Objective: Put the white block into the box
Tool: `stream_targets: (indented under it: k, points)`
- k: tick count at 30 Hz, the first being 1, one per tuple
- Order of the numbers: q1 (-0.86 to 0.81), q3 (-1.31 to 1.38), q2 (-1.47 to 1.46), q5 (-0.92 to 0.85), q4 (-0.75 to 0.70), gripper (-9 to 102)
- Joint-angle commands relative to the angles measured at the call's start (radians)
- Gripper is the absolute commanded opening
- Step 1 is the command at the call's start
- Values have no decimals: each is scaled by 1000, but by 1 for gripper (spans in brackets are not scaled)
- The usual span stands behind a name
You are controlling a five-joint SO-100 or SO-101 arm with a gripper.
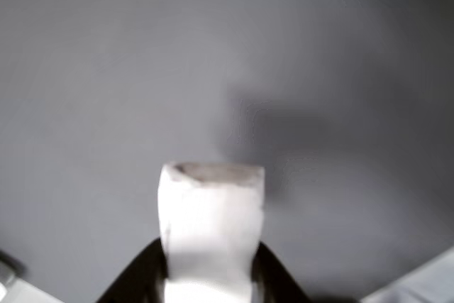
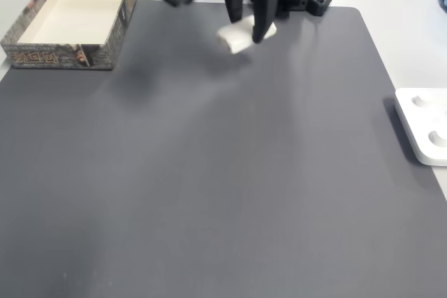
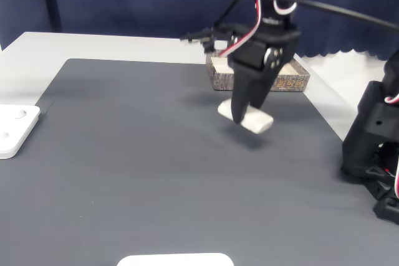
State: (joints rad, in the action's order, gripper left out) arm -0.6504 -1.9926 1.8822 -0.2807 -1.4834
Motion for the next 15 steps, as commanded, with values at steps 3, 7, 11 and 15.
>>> stream_targets:
  k: [3, 7, 11, 15]
  points:
    - [-173, 198, -17, 89, -147, -2]
    - [-298, 255, -41, 215, -195, -2]
    - [-437, 310, -58, 302, -199, -2]
    - [-580, 425, -133, 400, -199, -2]
